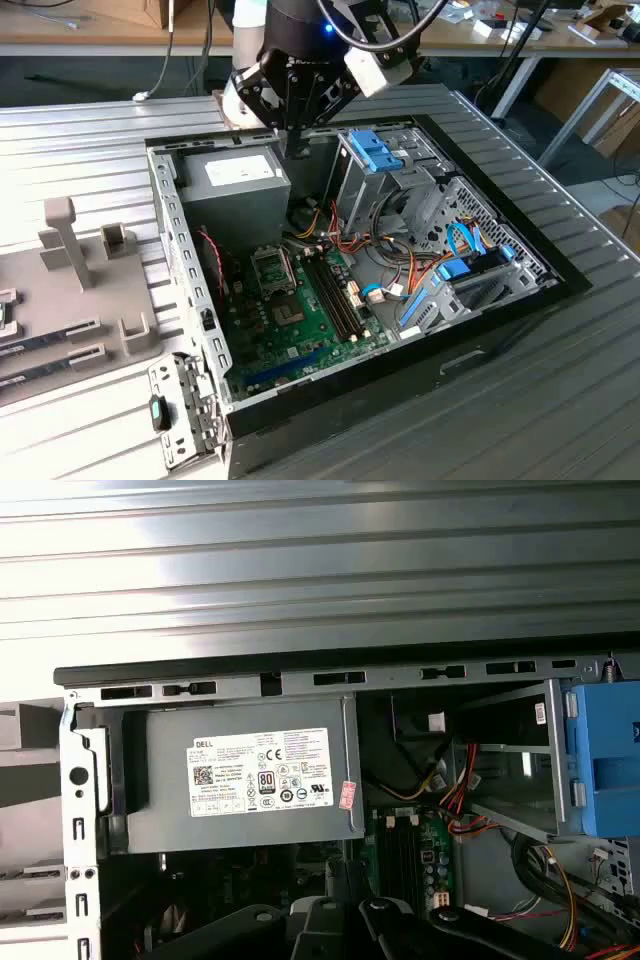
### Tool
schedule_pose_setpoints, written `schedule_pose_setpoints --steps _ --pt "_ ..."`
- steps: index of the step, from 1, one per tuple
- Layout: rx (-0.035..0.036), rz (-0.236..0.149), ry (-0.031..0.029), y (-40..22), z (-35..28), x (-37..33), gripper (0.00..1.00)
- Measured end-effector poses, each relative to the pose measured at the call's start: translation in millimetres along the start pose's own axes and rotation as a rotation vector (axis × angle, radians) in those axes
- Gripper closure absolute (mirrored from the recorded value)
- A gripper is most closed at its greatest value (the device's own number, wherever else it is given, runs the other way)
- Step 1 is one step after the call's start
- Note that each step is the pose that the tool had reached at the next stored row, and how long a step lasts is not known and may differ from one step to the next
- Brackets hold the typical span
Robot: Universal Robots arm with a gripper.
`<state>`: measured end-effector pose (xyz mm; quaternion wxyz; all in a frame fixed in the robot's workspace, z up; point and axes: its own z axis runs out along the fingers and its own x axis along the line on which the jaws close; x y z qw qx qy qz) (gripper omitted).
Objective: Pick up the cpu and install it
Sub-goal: 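Reach for the cpu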
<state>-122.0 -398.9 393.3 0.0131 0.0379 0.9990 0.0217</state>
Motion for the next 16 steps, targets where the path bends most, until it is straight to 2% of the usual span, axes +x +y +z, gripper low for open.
schedule_pose_setpoints --steps 16 --pt "0.0000 0.000 0.0000 -0.7 -0.3 9.5 0.89"
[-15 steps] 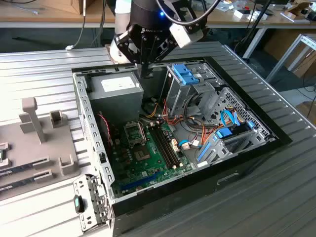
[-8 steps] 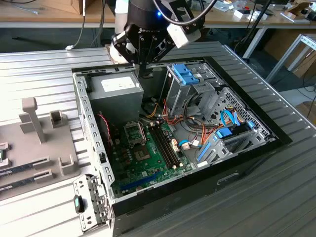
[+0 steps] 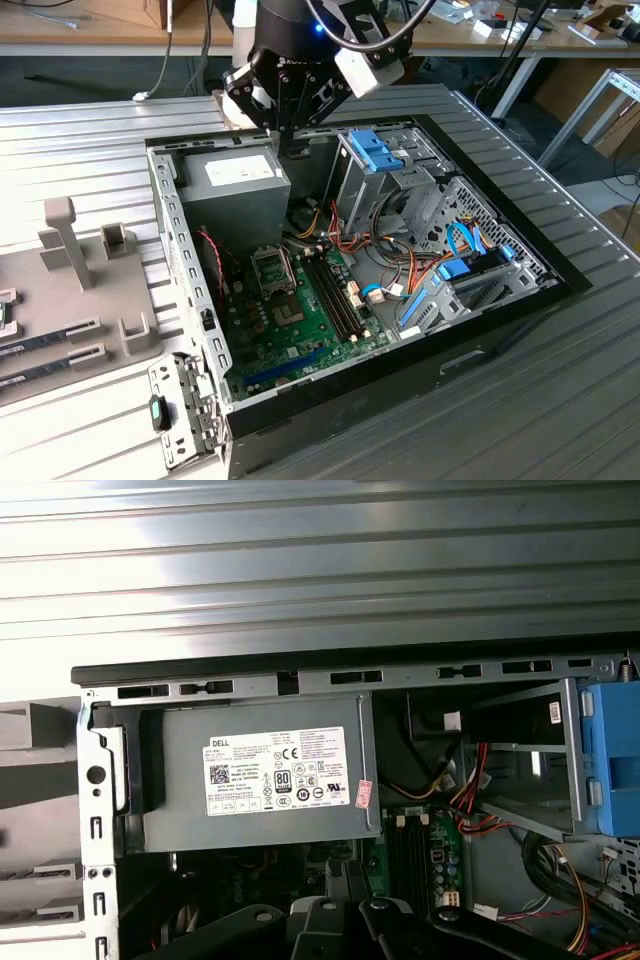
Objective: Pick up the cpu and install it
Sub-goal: 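Reach for the cpu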
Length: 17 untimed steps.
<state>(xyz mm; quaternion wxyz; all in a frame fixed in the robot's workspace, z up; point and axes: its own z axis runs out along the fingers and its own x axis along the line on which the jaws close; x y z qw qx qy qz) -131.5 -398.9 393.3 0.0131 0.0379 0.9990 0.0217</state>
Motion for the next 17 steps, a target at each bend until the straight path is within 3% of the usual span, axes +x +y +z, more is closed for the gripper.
schedule_pose_setpoints --steps 17 --pt "0.0001 0.000 0.0000 -0.8 -0.3 10.9 0.89"
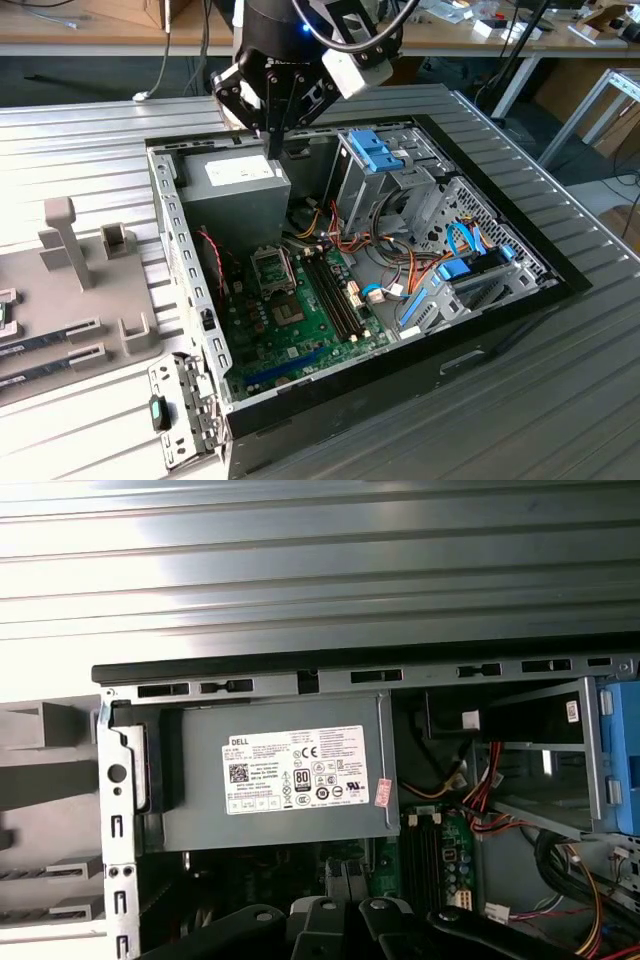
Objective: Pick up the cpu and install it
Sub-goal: 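Reach for the cpu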
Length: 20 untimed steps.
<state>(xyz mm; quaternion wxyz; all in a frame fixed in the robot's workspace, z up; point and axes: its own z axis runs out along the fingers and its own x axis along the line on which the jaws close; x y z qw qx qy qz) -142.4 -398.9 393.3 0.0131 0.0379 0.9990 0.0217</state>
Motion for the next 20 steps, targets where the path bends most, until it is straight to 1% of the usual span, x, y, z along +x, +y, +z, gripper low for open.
schedule_pose_setpoints --steps 6,13,20 --pt "0.0000 0.000 0.0000 -0.6 -0.2 8.2 0.89" --pt "0.0000 0.000 0.0000 -1.1 -0.4 14.2 0.89" --pt "0.0000 0.000 0.0000 -1.4 -0.5 18.1 0.89"
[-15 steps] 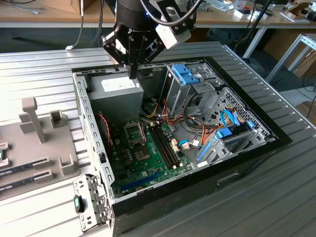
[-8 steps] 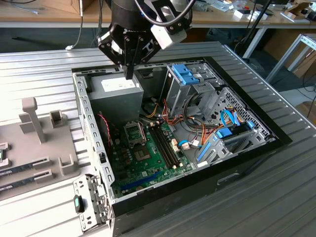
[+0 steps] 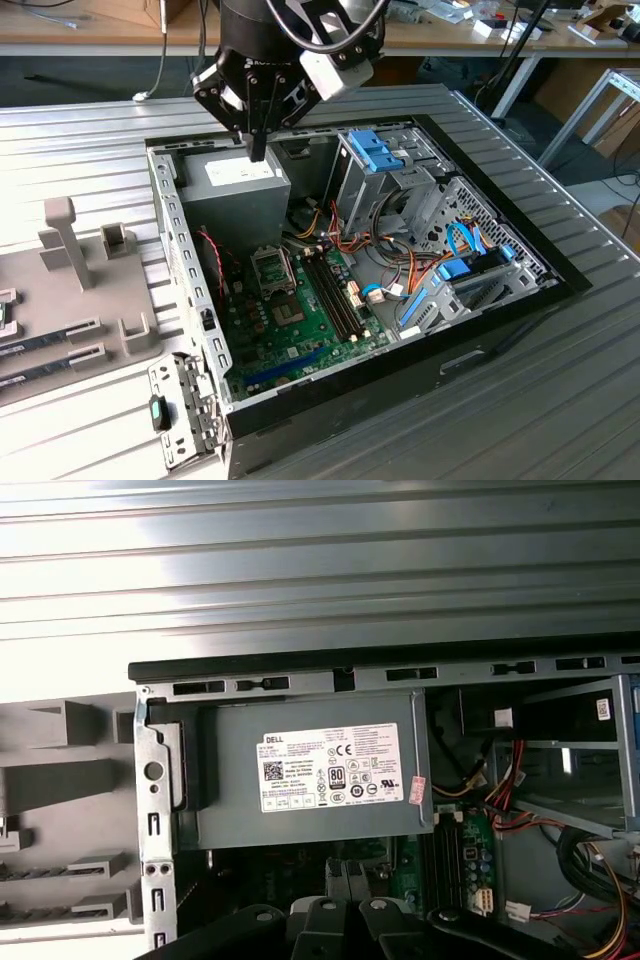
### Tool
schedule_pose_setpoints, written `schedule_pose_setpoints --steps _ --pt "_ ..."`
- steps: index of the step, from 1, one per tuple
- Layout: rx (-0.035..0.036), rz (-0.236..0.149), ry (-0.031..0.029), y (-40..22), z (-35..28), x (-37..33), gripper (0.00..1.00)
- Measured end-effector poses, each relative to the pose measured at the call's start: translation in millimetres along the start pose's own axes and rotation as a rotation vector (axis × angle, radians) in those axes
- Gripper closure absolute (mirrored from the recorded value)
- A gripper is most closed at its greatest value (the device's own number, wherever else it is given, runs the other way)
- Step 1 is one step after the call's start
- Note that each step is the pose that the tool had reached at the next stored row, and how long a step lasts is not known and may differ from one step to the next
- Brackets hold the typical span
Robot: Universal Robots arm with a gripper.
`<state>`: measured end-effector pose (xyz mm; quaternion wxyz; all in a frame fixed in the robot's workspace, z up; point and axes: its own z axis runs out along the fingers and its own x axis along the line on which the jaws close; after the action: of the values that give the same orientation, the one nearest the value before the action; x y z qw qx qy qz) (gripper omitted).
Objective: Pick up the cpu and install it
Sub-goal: 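Reach for the cpu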
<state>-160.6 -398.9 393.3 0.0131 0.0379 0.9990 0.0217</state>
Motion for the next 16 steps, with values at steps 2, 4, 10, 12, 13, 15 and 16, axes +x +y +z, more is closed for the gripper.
schedule_pose_setpoints --steps 2,4,10,12,13,15,16 --pt "0.0000 0.000 0.0000 -0.1 0.0 1.0 0.89" --pt "0.0000 0.000 0.0000 -0.2 -0.1 2.4 0.89" --pt "0.0000 0.000 0.0000 -0.5 -0.1 6.6 0.89" --pt "0.0000 0.000 0.0000 -0.6 -0.2 8.0 0.89" --pt "0.0000 0.000 0.0000 -0.7 -0.2 8.7 0.89" --pt "0.0000 0.000 0.0000 -0.7 -0.2 10.0 0.89" --pt "0.0000 0.000 0.0000 -0.8 -0.2 10.5 0.89"
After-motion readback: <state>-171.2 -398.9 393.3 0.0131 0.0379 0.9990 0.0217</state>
